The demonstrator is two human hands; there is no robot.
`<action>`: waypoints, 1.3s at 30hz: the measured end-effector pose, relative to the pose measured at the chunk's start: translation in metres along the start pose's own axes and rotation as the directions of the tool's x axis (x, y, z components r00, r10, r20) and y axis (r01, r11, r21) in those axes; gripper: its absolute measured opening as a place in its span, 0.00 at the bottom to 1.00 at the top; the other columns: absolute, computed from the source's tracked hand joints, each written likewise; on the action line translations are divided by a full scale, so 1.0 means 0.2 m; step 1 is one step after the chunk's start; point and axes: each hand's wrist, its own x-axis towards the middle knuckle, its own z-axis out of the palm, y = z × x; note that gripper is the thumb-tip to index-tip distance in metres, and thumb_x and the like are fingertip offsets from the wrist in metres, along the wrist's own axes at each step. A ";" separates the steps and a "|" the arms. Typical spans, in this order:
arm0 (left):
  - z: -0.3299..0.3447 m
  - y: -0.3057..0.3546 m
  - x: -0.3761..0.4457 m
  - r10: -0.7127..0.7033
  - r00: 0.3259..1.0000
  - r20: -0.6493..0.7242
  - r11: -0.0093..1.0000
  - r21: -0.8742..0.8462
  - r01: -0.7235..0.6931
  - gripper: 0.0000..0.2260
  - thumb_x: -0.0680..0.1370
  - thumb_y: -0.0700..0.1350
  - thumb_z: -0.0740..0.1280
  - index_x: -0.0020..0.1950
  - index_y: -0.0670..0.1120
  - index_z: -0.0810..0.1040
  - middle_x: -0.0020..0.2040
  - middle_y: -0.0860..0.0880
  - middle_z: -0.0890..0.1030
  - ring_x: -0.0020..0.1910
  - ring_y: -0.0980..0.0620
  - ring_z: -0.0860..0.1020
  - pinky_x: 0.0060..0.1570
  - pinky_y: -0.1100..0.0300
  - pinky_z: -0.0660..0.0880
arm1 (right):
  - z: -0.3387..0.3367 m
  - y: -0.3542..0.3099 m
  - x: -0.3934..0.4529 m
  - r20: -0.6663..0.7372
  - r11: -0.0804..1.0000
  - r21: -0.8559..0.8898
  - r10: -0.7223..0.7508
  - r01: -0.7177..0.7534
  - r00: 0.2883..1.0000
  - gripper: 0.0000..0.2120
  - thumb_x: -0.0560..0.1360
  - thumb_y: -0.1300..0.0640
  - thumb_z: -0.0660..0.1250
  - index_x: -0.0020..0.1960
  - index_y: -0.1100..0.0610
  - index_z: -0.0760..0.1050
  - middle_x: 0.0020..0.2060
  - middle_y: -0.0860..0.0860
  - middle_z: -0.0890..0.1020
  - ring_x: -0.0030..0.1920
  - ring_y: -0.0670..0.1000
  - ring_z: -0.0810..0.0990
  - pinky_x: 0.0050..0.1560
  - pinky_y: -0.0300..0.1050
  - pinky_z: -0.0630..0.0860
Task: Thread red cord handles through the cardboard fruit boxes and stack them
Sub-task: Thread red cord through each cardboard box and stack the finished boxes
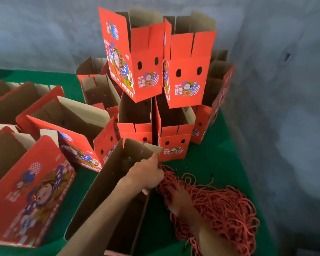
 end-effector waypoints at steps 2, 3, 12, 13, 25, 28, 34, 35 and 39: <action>-0.02 -0.03 0.01 -0.023 1.000 0.004 1.000 0.001 0.023 0.20 0.76 0.51 0.59 0.69 0.55 0.67 0.60 0.48 0.81 0.57 0.42 0.81 0.61 0.47 0.77 | 0.07 0.05 -0.02 0.000 0.995 -0.092 0.032 -0.032 0.999 0.24 0.82 0.44 0.61 0.77 0.47 0.68 0.80 0.55 0.62 0.77 0.58 0.65 0.74 0.50 0.65; -0.03 -0.04 0.01 -0.030 1.000 0.002 1.000 0.006 0.030 0.19 0.76 0.51 0.59 0.67 0.55 0.68 0.61 0.48 0.81 0.58 0.42 0.80 0.62 0.47 0.76 | 0.08 0.05 -0.02 -0.023 0.996 -0.080 0.034 -0.036 0.999 0.22 0.83 0.43 0.60 0.74 0.48 0.72 0.77 0.56 0.66 0.74 0.58 0.68 0.72 0.49 0.67; -0.05 -0.08 0.01 -0.076 0.997 0.024 0.997 -0.017 0.077 0.15 0.77 0.52 0.59 0.63 0.54 0.73 0.58 0.48 0.80 0.59 0.42 0.78 0.63 0.49 0.74 | -0.22 0.06 -0.01 -0.343 0.808 0.583 0.148 0.087 0.928 0.19 0.84 0.47 0.65 0.44 0.59 0.85 0.45 0.54 0.79 0.50 0.51 0.76 0.57 0.50 0.73; -0.05 -0.08 0.01 -0.075 0.996 0.040 0.997 -0.030 0.077 0.14 0.77 0.51 0.58 0.62 0.53 0.74 0.57 0.48 0.80 0.57 0.43 0.79 0.63 0.48 0.74 | -0.27 0.05 -0.02 -0.299 0.798 0.600 0.155 0.060 0.942 0.20 0.84 0.45 0.64 0.46 0.58 0.85 0.47 0.54 0.78 0.51 0.49 0.75 0.57 0.48 0.72; -0.04 -0.11 -0.02 -0.142 0.990 0.007 0.969 -0.204 0.140 0.10 0.81 0.50 0.59 0.53 0.50 0.79 0.55 0.45 0.81 0.54 0.42 0.80 0.61 0.50 0.76 | -0.76 -0.12 -0.22 -0.326 0.292 0.918 0.179 0.267 0.928 0.15 0.84 0.42 0.64 0.57 0.50 0.83 0.39 0.58 0.87 0.28 0.54 0.82 0.27 0.42 0.78; -0.05 -0.11 -0.02 -0.152 0.988 0.032 0.960 -0.231 0.155 0.08 0.81 0.52 0.59 0.55 0.52 0.76 0.55 0.46 0.81 0.53 0.43 0.81 0.59 0.52 0.76 | -0.55 -0.03 -0.17 -0.125 0.280 0.959 0.301 0.038 0.945 0.19 0.84 0.50 0.65 0.70 0.60 0.74 0.43 0.57 0.87 0.35 0.56 0.84 0.37 0.47 0.82; -0.05 -0.13 -0.03 -0.160 0.986 0.036 0.949 -0.271 0.164 0.10 0.82 0.52 0.59 0.58 0.51 0.76 0.55 0.46 0.82 0.53 0.44 0.81 0.61 0.48 0.77 | -0.15 0.12 -0.21 -0.157 0.885 0.425 0.281 -0.191 0.947 0.18 0.84 0.53 0.65 0.73 0.53 0.74 0.66 0.51 0.79 0.61 0.50 0.80 0.62 0.43 0.76; -0.06 -0.14 -0.03 -0.169 0.985 0.038 0.945 -0.277 0.173 0.10 0.82 0.52 0.59 0.57 0.51 0.76 0.55 0.46 0.82 0.53 0.44 0.81 0.61 0.48 0.77 | -0.11 0.09 -0.21 -0.114 0.923 0.368 0.166 -0.113 0.980 0.14 0.84 0.52 0.64 0.68 0.52 0.78 0.65 0.50 0.79 0.62 0.49 0.79 0.63 0.44 0.76; -0.06 -0.14 -0.02 -0.234 0.970 0.058 0.914 -0.327 0.240 0.11 0.81 0.50 0.60 0.53 0.45 0.78 0.53 0.43 0.82 0.51 0.42 0.81 0.58 0.48 0.78 | 0.08 -0.07 -0.20 0.061 0.965 0.225 -0.154 0.137 0.986 0.16 0.82 0.50 0.64 0.69 0.51 0.76 0.64 0.48 0.78 0.62 0.51 0.78 0.60 0.49 0.77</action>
